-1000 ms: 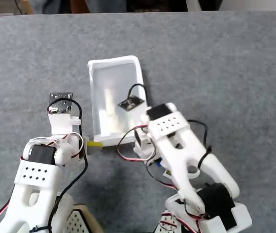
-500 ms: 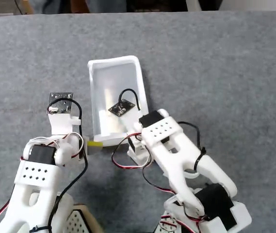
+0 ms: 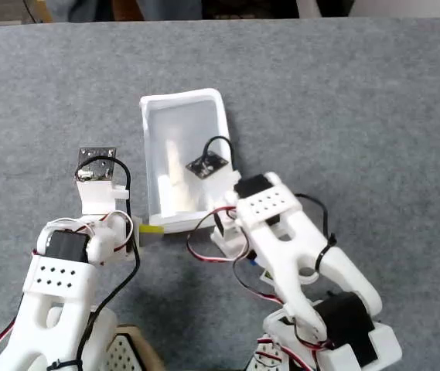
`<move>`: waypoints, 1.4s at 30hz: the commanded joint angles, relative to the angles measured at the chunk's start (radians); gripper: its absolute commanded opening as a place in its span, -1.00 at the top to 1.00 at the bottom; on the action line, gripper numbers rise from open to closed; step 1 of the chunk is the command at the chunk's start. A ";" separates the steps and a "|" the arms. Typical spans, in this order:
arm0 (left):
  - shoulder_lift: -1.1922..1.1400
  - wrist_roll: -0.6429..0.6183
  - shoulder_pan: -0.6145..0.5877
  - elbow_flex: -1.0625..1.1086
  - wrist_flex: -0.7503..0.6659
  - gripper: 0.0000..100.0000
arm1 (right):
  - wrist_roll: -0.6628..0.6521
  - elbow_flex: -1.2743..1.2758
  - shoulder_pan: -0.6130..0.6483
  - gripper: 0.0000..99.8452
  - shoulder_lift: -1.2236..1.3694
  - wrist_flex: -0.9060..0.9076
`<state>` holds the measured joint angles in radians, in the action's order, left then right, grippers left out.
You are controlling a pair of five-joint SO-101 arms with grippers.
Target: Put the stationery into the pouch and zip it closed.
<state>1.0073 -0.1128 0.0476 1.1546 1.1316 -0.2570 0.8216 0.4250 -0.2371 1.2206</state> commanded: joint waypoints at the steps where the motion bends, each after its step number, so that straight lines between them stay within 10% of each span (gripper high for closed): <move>1: 0.012 0.008 -0.012 -0.012 0.002 0.31 | -0.058 0.027 -0.012 0.67 -0.024 -0.021; 42: 0.012 0.008 -0.007 -0.013 0.008 0.31 | -0.064 -0.061 -0.014 0.98 -0.033 -0.009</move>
<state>1.0073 -0.1128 0.0476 1.1546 1.1316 -0.3092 0.8462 0.4204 -0.2371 1.1792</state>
